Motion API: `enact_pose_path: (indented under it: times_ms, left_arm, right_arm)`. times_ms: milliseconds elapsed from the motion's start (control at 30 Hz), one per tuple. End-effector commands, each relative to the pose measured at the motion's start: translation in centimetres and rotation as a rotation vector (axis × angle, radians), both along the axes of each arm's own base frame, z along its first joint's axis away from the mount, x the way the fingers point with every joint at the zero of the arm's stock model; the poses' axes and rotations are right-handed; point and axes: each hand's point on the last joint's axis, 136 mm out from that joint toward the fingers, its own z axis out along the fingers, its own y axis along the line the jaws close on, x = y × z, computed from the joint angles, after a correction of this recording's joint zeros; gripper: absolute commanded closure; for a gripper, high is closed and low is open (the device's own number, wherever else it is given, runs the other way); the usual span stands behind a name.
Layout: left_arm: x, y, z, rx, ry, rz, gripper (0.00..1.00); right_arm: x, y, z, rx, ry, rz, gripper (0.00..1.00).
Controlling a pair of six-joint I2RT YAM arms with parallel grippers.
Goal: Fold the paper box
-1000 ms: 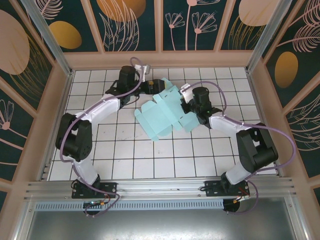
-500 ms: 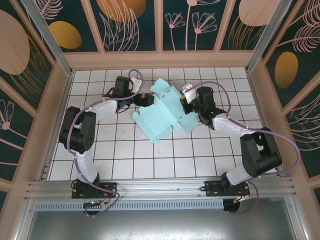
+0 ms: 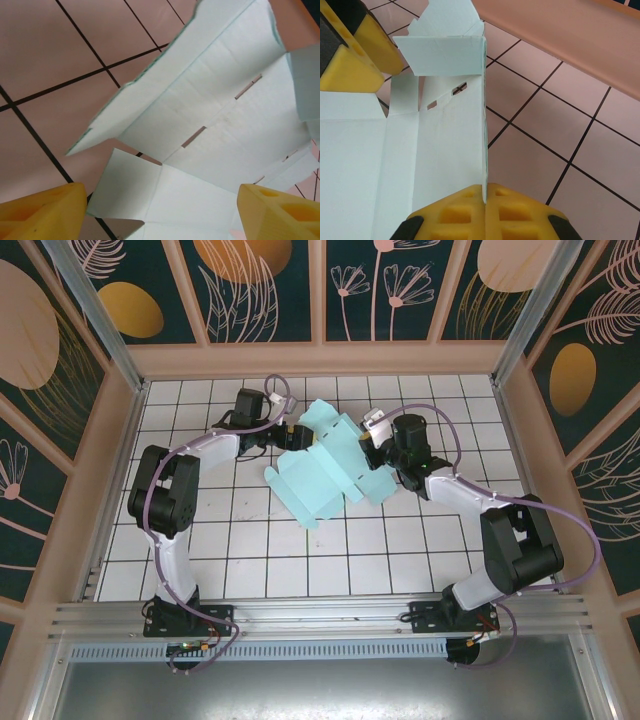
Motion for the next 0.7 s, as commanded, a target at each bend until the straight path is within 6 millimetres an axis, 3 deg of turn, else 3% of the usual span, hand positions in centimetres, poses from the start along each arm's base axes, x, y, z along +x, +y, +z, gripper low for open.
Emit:
enact_pose_path:
  times_ms: [0,400,667]
  left_arm:
    - [-1.0,-0.4,0.4,-0.042,0.030,-0.037,0.22]
    - [-3.2,-2.2,0.5,-0.061,0.010,-0.103,0.25]
    - [-3.7,-3.8,0.7,-0.045,-0.018,-0.140,0.25]
  right_arm:
    - [0.3,0.2,1.1,0.036,-0.028,-0.001,1.00]
    - [0.6,0.3,1.1,0.041,-0.029,-0.007,1.00]
    - [0.5,0.2,0.9,0.044,-0.023,-0.010,1.00]
